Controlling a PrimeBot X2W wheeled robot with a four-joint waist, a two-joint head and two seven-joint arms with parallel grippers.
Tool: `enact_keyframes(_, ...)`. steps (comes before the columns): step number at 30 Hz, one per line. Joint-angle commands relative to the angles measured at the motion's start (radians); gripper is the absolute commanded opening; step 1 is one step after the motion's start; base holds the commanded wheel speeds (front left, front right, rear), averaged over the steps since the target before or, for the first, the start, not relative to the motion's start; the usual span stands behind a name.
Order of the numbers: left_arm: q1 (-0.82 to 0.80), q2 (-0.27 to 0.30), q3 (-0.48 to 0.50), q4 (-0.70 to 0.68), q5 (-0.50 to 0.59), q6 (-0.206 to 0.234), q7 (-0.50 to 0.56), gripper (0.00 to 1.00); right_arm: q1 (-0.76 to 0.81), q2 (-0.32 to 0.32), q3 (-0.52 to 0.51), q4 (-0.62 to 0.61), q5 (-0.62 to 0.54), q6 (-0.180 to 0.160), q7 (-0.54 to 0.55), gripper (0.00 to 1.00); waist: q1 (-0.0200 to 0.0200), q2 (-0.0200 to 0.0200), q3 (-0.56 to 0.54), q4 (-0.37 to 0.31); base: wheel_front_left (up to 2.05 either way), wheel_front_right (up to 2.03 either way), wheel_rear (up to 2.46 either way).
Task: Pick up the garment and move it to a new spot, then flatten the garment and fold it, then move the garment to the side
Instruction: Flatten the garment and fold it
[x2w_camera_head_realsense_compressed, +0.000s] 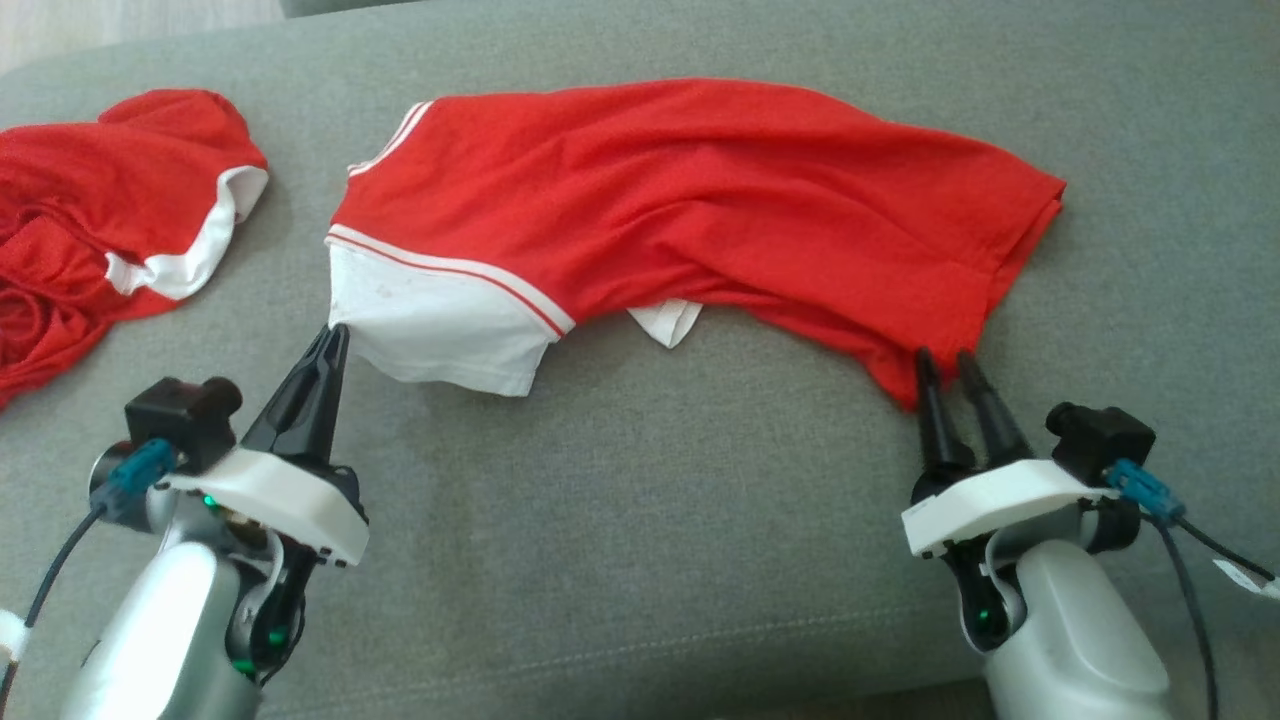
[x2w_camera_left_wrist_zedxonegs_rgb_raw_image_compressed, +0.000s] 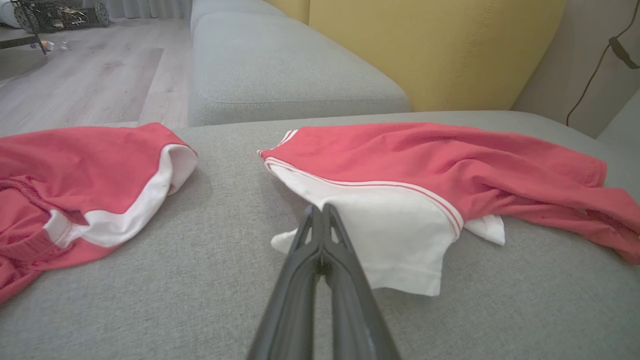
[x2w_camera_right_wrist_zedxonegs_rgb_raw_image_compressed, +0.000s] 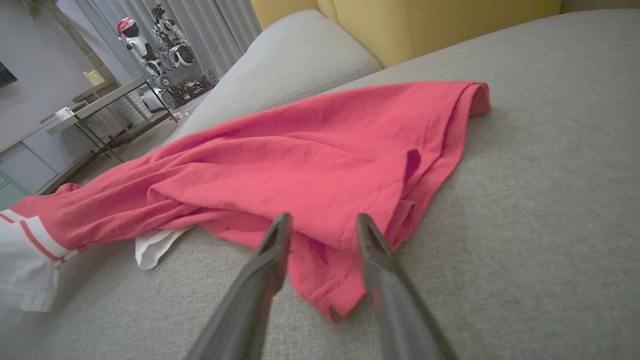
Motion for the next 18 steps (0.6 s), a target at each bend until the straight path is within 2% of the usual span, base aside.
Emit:
enact_keyframes(1, -0.036, 0.032, 0.043, -0.023, 0.002, 0.004, -0.010, 0.00, -0.022, -0.001, 0.034, -0.017, 0.020, 0.006, -0.005, 0.00, 0.0000, 0.0000, -0.008, 0.004, 0.00, 0.00, 0.00)
enact_keyframes(5, -0.039, 0.027, 0.053, -0.023, -0.009, 0.004, -0.036, 0.00, -0.020, -0.001, 0.023, -0.051, 0.001, 0.006, -0.005, 0.00, 0.0000, 0.0000, -0.029, 0.011, 0.00, 0.00, 0.00)
enact_keyframes(8, -0.048, 0.002, 0.083, -0.062, -0.072, -0.012, -0.049, 0.00, -0.006, -0.001, -0.025, -0.125, -0.009, 0.006, -0.005, 0.00, 0.0000, 0.0000, -0.047, 0.021, 0.00, 0.00, 0.00)
enact_keyframes(9, -0.048, 0.002, 0.083, -0.062, -0.072, -0.012, -0.049, 0.00, -0.006, -0.001, -0.025, -0.125, -0.009, 0.006, -0.005, 0.00, 0.0000, 0.0000, -0.047, 0.021, 0.00, 0.00, 0.00)
enact_keyframes(12, -0.097, 0.015, 0.128, -0.147, -0.140, -0.028, -0.026, 0.00, -0.005, -0.001, -0.098, -0.227, -0.026, 0.006, -0.005, 0.00, 0.0000, 0.0000, -0.076, 0.029, 0.00, 0.00, 0.00)
enact_keyframes(15, -0.134, 0.028, 0.138, -0.193, -0.180, -0.035, 0.029, 0.00, 0.004, -0.001, -0.114, -0.205, -0.053, 0.006, 0.008, 0.00, 0.0000, 0.0000, -0.096, 0.035, 0.00, 0.00, 0.00)
enact_keyframes(18, -0.168, 0.046, 0.142, -0.216, -0.183, -0.030, 0.066, 0.00, 0.019, -0.001, -0.106, -0.175, -0.053, 0.006, 0.078, 0.00, 0.0000, 0.0000, -0.097, 0.039, 0.00, 0.00, 0.00)
